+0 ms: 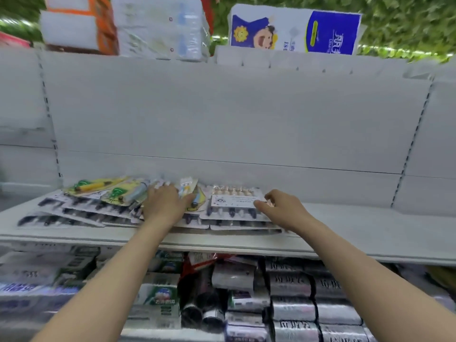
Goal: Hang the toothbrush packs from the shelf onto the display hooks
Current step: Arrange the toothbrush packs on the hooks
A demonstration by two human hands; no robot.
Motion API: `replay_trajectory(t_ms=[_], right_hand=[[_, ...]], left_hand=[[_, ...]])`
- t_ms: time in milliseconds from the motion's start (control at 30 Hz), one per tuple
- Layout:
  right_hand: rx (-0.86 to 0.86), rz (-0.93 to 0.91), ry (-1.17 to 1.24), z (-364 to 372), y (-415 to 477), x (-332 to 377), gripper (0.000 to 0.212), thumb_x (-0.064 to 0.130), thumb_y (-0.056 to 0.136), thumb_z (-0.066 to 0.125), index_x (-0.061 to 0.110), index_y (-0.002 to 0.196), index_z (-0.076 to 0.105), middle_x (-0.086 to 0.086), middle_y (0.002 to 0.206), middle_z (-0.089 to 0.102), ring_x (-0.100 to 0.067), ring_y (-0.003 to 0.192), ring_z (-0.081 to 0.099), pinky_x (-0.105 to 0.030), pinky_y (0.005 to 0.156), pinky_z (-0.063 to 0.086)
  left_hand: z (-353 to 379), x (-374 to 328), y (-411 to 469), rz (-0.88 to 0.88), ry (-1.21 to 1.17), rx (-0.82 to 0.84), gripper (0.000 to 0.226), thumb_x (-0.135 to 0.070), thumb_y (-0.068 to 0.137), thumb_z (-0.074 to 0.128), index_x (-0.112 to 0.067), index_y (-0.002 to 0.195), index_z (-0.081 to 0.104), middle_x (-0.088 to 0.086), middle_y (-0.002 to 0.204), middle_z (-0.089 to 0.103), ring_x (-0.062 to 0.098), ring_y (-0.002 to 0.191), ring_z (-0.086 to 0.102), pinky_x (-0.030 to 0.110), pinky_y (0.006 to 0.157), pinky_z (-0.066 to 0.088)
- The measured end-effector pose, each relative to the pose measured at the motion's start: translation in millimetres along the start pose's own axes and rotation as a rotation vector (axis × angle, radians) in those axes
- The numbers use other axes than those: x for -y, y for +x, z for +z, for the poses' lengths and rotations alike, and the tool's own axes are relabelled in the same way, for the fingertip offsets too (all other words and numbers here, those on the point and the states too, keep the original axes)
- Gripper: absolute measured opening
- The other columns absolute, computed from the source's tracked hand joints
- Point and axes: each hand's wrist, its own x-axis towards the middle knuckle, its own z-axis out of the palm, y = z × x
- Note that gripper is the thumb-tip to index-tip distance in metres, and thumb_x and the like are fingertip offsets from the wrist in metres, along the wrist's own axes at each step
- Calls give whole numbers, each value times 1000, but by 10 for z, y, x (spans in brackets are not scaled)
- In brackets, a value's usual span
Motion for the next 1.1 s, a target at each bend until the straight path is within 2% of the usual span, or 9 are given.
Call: replay_trajectory(t_ms=[100,300,500,633,767,833,967,1033,1100], right_hand=[[8,-7,17,100,185,-62,69,60,93,52,12,142,46,-7,140,56,-26,124,54,-35,95,45],[38,56,78,325,313,-88,82,71,85,53,14,142,42,-9,124,63,-30,119,54,-37,94,47],[7,171,93,444,347,17,99,83,74,53,16,144,38,-8,137,57,-34,131,45,-47,102,44],[-85,211,269,482,317,44,101,76,70,67,20,147,35,-9,146,49,-34,138,37,-51,108,40],[-224,159,106,432,257,234,87,62,78,69,19,147,39,-10,148,43,-34,138,33,-46,109,36],[-254,64,150,394,252,443,78,57,82,68,18,145,43,-7,146,48,-31,136,37,-45,109,37],[-75,-75,414,431,272,906,69,51,85,70,15,140,49,-1,136,57,-22,124,53,-42,102,47],[-13,-103,404,493,307,1099,67,52,87,68,15,139,49,-1,135,58,-21,120,55,-42,99,49],[41,-108,330,564,358,1246,68,55,89,63,14,141,47,-5,134,59,-23,120,55,-39,97,48]], left_hand=[[87,-68,-22,-36,22,-20,72,-79,82,43,-17,113,64,10,117,67,37,118,54,44,96,45],[142,-92,23,-96,48,-15,77,-81,75,53,-24,127,52,9,123,64,36,117,53,42,90,48],[141,-108,-8,-89,68,-5,73,-77,78,55,-28,131,44,11,130,59,38,124,42,43,91,37],[145,-53,-2,-32,-32,-18,68,-76,80,53,-30,129,48,7,129,61,36,124,42,41,91,34],[150,32,50,14,-78,-2,70,-81,78,48,-32,128,48,5,124,63,35,121,47,41,86,35],[129,48,68,16,-88,12,69,-81,81,44,-31,127,49,6,124,64,36,123,47,41,89,37],[61,130,91,74,-250,-34,62,-74,89,39,-26,121,62,8,119,68,34,125,48,41,92,40],[0,227,85,114,-350,-162,50,-63,93,46,-23,113,67,8,111,70,31,122,47,39,84,42],[-58,356,86,103,-310,-261,40,-54,94,52,-22,113,68,7,107,70,30,120,44,37,80,40]])
